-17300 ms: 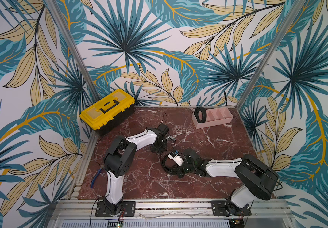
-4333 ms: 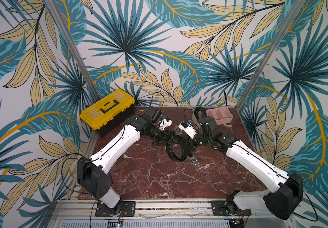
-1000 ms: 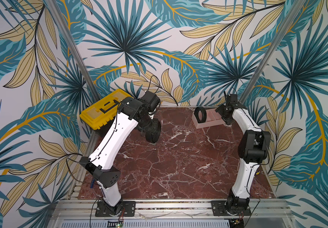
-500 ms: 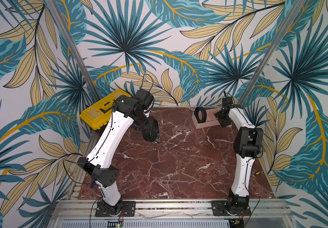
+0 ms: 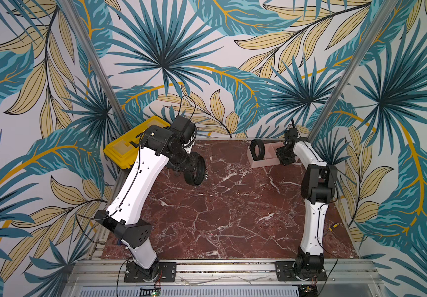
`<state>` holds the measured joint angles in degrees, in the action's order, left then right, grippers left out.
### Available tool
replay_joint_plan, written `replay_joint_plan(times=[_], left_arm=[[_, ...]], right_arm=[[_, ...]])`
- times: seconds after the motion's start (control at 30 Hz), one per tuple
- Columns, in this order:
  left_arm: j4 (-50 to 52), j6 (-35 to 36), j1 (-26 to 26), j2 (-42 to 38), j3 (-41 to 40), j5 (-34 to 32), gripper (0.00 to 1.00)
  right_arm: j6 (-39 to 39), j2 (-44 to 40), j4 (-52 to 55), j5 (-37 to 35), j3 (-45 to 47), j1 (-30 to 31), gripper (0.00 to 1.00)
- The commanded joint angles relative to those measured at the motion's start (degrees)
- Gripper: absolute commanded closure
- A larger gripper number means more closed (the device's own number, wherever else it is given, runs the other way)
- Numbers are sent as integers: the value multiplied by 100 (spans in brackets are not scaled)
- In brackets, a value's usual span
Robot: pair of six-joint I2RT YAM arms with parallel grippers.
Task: Place the belts into the storage roll
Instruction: Move the container to the center of the board.
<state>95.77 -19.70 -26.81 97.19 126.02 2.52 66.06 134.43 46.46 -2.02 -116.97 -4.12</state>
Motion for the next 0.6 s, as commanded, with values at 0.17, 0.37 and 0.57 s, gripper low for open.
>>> replay_joint_plan(times=[0.17,0.37,0.57], left_arm=[[607,72,39,-349,-24,-16,100],[601,86,36,-442,-103,6,100],[601,90,41,-571,-218,-28,100]], right_arm=[[326,-572,-110,506,1102,815,71],[978,-1397,-508,470,2228,1620,61],[1696,-2112,-745,446,2959,2285,52]])
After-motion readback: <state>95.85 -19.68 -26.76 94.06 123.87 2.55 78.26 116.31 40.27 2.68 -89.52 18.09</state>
